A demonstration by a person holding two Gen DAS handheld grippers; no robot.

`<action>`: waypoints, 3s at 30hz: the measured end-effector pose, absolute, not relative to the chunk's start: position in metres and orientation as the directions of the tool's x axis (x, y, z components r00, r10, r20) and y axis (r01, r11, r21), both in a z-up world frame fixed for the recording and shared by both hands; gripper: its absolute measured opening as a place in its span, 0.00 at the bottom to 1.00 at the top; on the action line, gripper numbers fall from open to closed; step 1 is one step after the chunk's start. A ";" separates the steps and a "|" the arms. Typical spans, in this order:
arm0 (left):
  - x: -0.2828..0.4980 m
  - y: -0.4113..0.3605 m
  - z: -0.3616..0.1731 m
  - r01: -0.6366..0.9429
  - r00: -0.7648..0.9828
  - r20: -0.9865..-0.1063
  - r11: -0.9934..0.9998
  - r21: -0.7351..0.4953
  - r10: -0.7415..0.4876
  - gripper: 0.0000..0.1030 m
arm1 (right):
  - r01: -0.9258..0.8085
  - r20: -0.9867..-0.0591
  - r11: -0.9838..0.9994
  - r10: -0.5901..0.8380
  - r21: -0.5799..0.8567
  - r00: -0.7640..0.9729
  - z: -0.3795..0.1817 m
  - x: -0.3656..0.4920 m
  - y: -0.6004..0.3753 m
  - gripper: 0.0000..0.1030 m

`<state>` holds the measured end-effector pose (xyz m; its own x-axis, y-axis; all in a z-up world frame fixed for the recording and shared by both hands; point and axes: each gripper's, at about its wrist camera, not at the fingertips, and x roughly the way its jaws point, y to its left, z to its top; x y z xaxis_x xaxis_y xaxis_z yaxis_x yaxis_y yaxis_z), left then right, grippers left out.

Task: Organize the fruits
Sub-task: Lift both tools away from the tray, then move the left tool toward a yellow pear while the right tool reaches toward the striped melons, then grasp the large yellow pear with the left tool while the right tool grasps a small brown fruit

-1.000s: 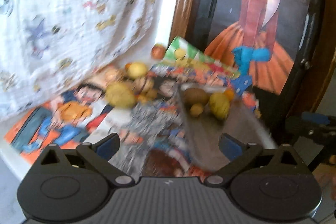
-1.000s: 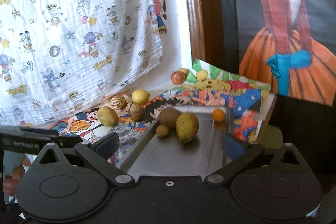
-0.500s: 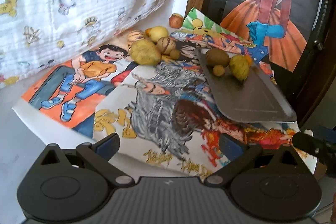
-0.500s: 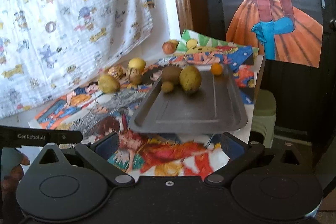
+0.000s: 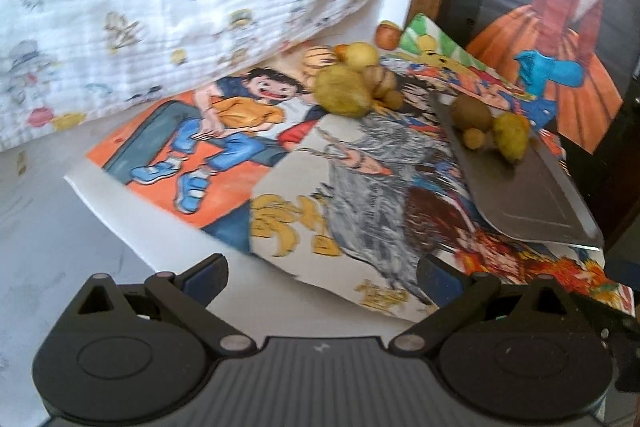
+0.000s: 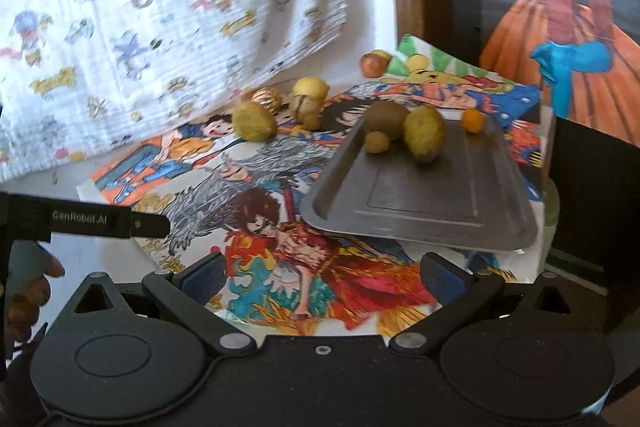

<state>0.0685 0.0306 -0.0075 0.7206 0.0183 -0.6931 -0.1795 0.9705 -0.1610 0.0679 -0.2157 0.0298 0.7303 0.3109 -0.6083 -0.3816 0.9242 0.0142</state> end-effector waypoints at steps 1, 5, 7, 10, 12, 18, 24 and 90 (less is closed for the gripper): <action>0.070 0.034 -0.008 -0.191 0.719 -0.695 0.967 -0.166 0.023 0.99 | -0.401 -0.611 0.916 0.322 0.008 0.723 0.031 0.071 -0.211 0.99; 0.080 0.049 -0.005 -0.239 0.716 -0.696 0.954 -0.182 0.047 0.99 | -0.468 -0.622 0.883 0.384 0.032 0.682 0.041 0.090 -0.199 0.99; 0.086 0.054 -0.003 -0.248 0.717 -0.695 0.951 -0.183 0.054 0.99 | -0.491 -0.624 0.869 0.418 0.063 0.660 0.051 0.105 -0.194 0.99; 0.100 0.062 0.003 -0.254 0.725 -0.684 0.953 -0.168 0.073 0.99 | -0.509 -0.614 0.855 0.456 0.101 0.644 0.070 0.132 -0.187 0.99; 0.111 0.065 0.007 -0.253 0.734 -0.672 0.958 -0.137 0.097 0.99 | -0.520 -0.613 0.849 0.462 0.096 0.641 0.078 0.151 -0.182 0.99; 0.148 0.072 0.014 -0.205 0.762 -0.642 0.972 -0.114 0.085 0.99 | -0.560 -0.594 0.826 0.421 -0.061 0.685 0.085 0.211 -0.170 0.99; 0.192 0.076 0.010 -0.164 0.763 -0.646 0.973 -0.163 0.021 0.99 | -0.605 -0.588 0.776 0.409 -0.177 0.698 0.063 0.264 -0.164 0.99; 0.244 0.029 0.003 -0.073 0.819 -0.563 0.953 -0.294 -0.111 0.65 | -0.739 -0.611 0.672 0.570 -0.038 0.550 0.023 0.313 -0.165 0.30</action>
<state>0.2439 0.0290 0.0026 0.8192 -0.1110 -0.5627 -0.0726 0.9531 -0.2937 0.3131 -0.1653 0.0226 0.5496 0.5703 -0.6106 -0.7394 0.6722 -0.0377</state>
